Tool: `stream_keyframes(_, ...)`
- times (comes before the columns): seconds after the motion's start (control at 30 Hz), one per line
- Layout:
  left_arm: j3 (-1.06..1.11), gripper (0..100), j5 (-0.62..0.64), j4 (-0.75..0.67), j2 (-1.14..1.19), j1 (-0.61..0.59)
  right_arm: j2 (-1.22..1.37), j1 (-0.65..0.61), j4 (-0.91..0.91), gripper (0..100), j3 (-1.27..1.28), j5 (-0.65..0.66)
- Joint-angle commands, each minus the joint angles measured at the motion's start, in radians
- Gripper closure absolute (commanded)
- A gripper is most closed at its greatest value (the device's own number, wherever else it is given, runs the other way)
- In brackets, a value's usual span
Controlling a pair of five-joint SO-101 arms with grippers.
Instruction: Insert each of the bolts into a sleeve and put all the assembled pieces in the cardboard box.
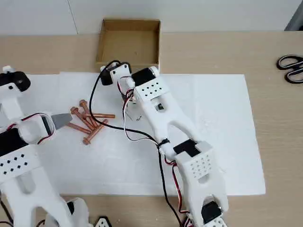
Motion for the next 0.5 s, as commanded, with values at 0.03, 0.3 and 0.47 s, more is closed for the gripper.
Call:
stream_keyframes(0.03,-0.013,62,-0.003,0.003,-0.003,-0.006,0.016,0.010,-0.018,80.9,-0.040,0.011)
stream_keyframes(0.3,-0.012,62,-0.003,0.005,-0.003,-0.006,0.036,0.039,-0.030,80.9,-0.041,0.014)
stream_keyframes(0.47,-0.012,62,-0.003,0.000,-0.003,-0.006,0.044,0.044,-0.030,80.9,-0.041,0.046)
